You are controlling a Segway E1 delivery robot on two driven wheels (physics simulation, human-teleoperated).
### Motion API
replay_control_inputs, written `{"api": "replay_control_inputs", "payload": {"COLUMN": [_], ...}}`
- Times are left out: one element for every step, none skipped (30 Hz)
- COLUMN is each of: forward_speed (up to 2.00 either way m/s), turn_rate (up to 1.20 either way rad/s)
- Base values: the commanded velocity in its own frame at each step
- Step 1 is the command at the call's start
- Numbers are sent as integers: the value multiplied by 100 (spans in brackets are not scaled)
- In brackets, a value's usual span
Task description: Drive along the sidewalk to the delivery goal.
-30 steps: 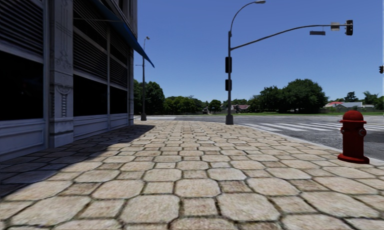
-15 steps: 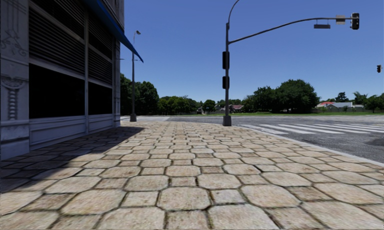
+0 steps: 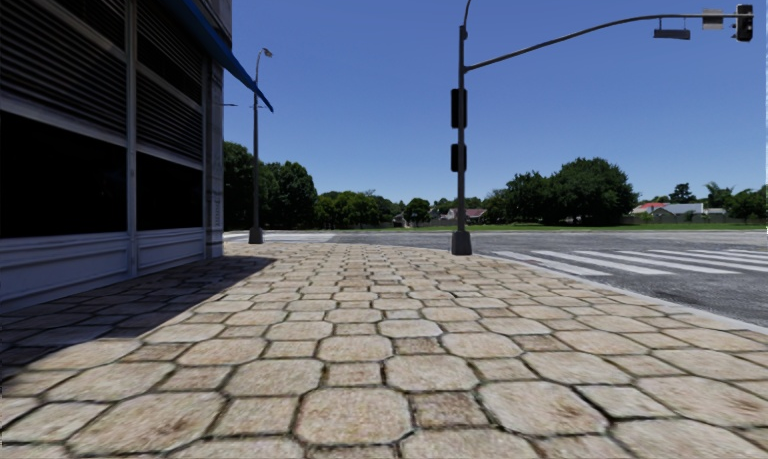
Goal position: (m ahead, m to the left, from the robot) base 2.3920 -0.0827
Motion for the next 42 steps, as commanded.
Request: {"api": "replay_control_inputs", "payload": {"forward_speed": [125, 119, 117, 117, 116, 115, 115, 115, 115, 115, 115, 115, 115, 115, 115, 115, 115, 115, 115, 115, 115, 115, 115, 115, 115, 115, 115, 115, 115, 115, 115, 115, 111, 111, 96, 85, 81, 81, 79, 79, 79, 79], "turn_rate": [-45, -23, 0, 0, 0, 0, 0, 0, 0, 0, 0, 0, 0, 0, 0, 0, 0, 0, 0, 0, 0, 0, 0, 0, 0, 0, 0, 0, 0, 0, 0, 0, 0, 0, 0, 0, 0, 0, 0, 0, 0, 0]}}
